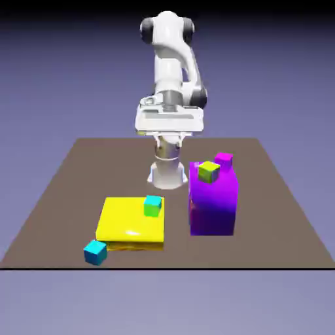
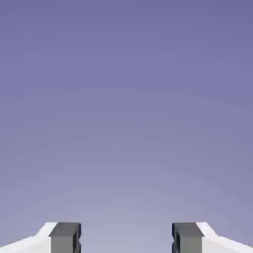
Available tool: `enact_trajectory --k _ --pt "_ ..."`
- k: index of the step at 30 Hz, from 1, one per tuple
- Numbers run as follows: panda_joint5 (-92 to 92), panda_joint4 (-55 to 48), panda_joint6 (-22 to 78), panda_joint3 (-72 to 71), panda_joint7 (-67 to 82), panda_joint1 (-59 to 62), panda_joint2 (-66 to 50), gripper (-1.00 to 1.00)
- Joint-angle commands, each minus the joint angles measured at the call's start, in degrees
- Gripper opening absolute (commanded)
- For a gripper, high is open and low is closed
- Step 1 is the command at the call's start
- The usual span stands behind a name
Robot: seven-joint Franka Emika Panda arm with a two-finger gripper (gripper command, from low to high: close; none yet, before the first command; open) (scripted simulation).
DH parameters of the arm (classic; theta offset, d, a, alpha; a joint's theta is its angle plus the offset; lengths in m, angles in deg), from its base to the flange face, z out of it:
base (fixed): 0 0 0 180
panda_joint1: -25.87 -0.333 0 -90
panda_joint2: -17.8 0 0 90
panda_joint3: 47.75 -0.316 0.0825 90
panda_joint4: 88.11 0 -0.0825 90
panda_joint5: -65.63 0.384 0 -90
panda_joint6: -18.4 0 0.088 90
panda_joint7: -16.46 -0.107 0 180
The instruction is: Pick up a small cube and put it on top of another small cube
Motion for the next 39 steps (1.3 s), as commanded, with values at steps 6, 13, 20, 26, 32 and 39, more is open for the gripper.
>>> enact_trajectory --k 6,13,20,26,32,39 --pt "4.4 -10.7 11.6 6.3 2.3 -1.1 -12.5 0.00" --pt "9.5 -23.2 25.0 13.6 5.0 -2.4 -27.0 0.00" --pt "14.7 -35.7 38.5 20.9 7.7 -3.6 -41.5 0.00" --pt "19.1 -46.4 50.0 27.2 10.0 -4.7 -54.0 0.00" --pt "23.5 -57.1 61.6 33.4 12.3 -5.8 -66.4 0.00" --pt "28.6 -69.6 75.1 40.8 15.0 -7.1 -81.0 0.00"
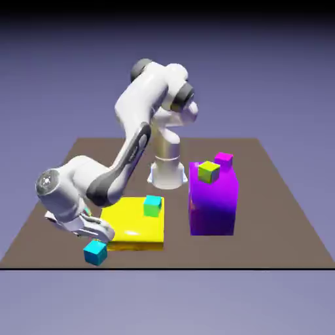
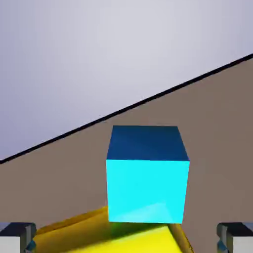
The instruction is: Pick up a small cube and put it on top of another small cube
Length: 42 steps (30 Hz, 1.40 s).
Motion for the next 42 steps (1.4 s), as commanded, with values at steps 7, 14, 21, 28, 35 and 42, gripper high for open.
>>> enact_trajectory --k 7,14,21,28,35,42 --pt "4.0 2.9 -4.3 -0.1 2.4 -1.5 -6.5 0.00" --pt "1.6 -1.4 0.7 0.8 -0.5 -1.5 -1.1 -1.00" --pt "-5.5 11.0 -1.8 -9.2 -6.7 1.5 13.4 -1.00" --pt "-12.7 23.4 -4.3 -19.1 -12.8 4.6 28.0 -1.00" --pt "-19.8 35.8 -6.8 -29.1 -19.0 7.6 42.5 -1.00" --pt "-26.4 43.3 -4.5 -35.7 -22.2 12.1 50.6 -1.00"
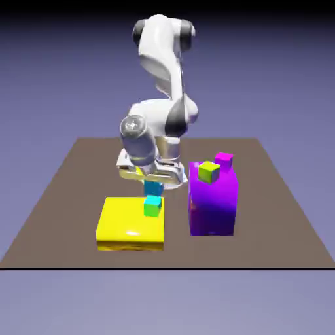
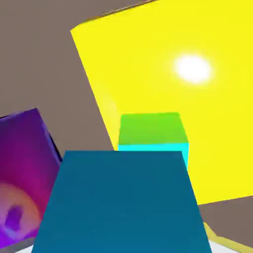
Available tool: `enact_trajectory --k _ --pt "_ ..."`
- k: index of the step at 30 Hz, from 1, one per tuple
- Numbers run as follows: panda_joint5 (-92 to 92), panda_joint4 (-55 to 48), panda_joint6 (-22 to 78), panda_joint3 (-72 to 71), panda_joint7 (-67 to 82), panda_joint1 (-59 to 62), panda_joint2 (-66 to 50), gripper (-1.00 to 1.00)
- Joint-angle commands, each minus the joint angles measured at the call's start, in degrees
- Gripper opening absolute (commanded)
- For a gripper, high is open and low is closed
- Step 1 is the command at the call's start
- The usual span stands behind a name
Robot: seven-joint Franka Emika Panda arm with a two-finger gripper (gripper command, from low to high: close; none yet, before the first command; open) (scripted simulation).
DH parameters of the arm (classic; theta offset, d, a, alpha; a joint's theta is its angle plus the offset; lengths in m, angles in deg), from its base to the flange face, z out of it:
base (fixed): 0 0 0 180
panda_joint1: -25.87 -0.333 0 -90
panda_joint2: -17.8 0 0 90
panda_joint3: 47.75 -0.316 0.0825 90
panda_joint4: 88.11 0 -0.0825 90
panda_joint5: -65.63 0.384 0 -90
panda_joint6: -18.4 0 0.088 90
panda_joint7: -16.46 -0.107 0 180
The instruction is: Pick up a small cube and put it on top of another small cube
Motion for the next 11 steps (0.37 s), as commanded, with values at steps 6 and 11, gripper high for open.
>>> enact_trajectory --k 6,11 --pt "0.4 5.4 -7.5 -0.3 0.4 2.0 -2.1 -1.00" --pt "0.4 5.8 -7.9 -0.3 0.4 1.9 -2.2 1.00"
